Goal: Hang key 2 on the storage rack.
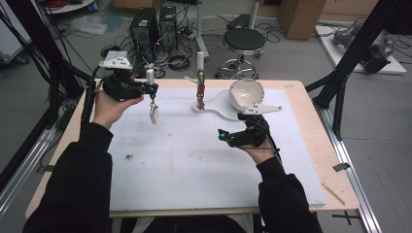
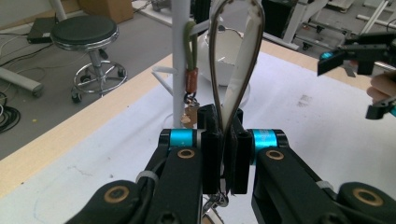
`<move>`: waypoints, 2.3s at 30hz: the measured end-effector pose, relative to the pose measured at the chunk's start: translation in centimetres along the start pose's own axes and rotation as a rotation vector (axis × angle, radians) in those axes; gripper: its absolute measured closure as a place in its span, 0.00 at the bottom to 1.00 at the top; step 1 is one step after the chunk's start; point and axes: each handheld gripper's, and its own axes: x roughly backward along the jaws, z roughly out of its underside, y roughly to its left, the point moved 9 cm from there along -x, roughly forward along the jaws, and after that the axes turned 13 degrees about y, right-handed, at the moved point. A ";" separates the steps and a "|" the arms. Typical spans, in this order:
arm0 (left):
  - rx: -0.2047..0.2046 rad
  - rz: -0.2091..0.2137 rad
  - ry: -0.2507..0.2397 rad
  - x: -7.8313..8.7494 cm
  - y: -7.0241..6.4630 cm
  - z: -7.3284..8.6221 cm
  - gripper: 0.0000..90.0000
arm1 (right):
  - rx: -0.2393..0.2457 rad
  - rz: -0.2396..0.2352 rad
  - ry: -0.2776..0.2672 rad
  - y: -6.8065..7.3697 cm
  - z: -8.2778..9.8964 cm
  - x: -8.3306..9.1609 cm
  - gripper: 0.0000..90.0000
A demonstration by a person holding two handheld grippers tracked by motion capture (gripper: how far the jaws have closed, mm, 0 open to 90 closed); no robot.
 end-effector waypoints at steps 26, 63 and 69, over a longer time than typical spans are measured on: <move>0.082 -0.120 0.055 -2.5 6.2 -3.8 0.96 | -0.065 0.039 0.002 -2.5 4.4 0.1 0.01; 0.214 -0.274 -0.076 -8.7 6.7 -6.5 0.96 | -0.089 0.052 0.002 -3.4 5.4 -0.4 0.01; 0.215 -0.259 -0.106 -9.6 5.6 -7.8 0.96 | -0.097 0.048 0.006 -3.4 5.5 -0.5 0.01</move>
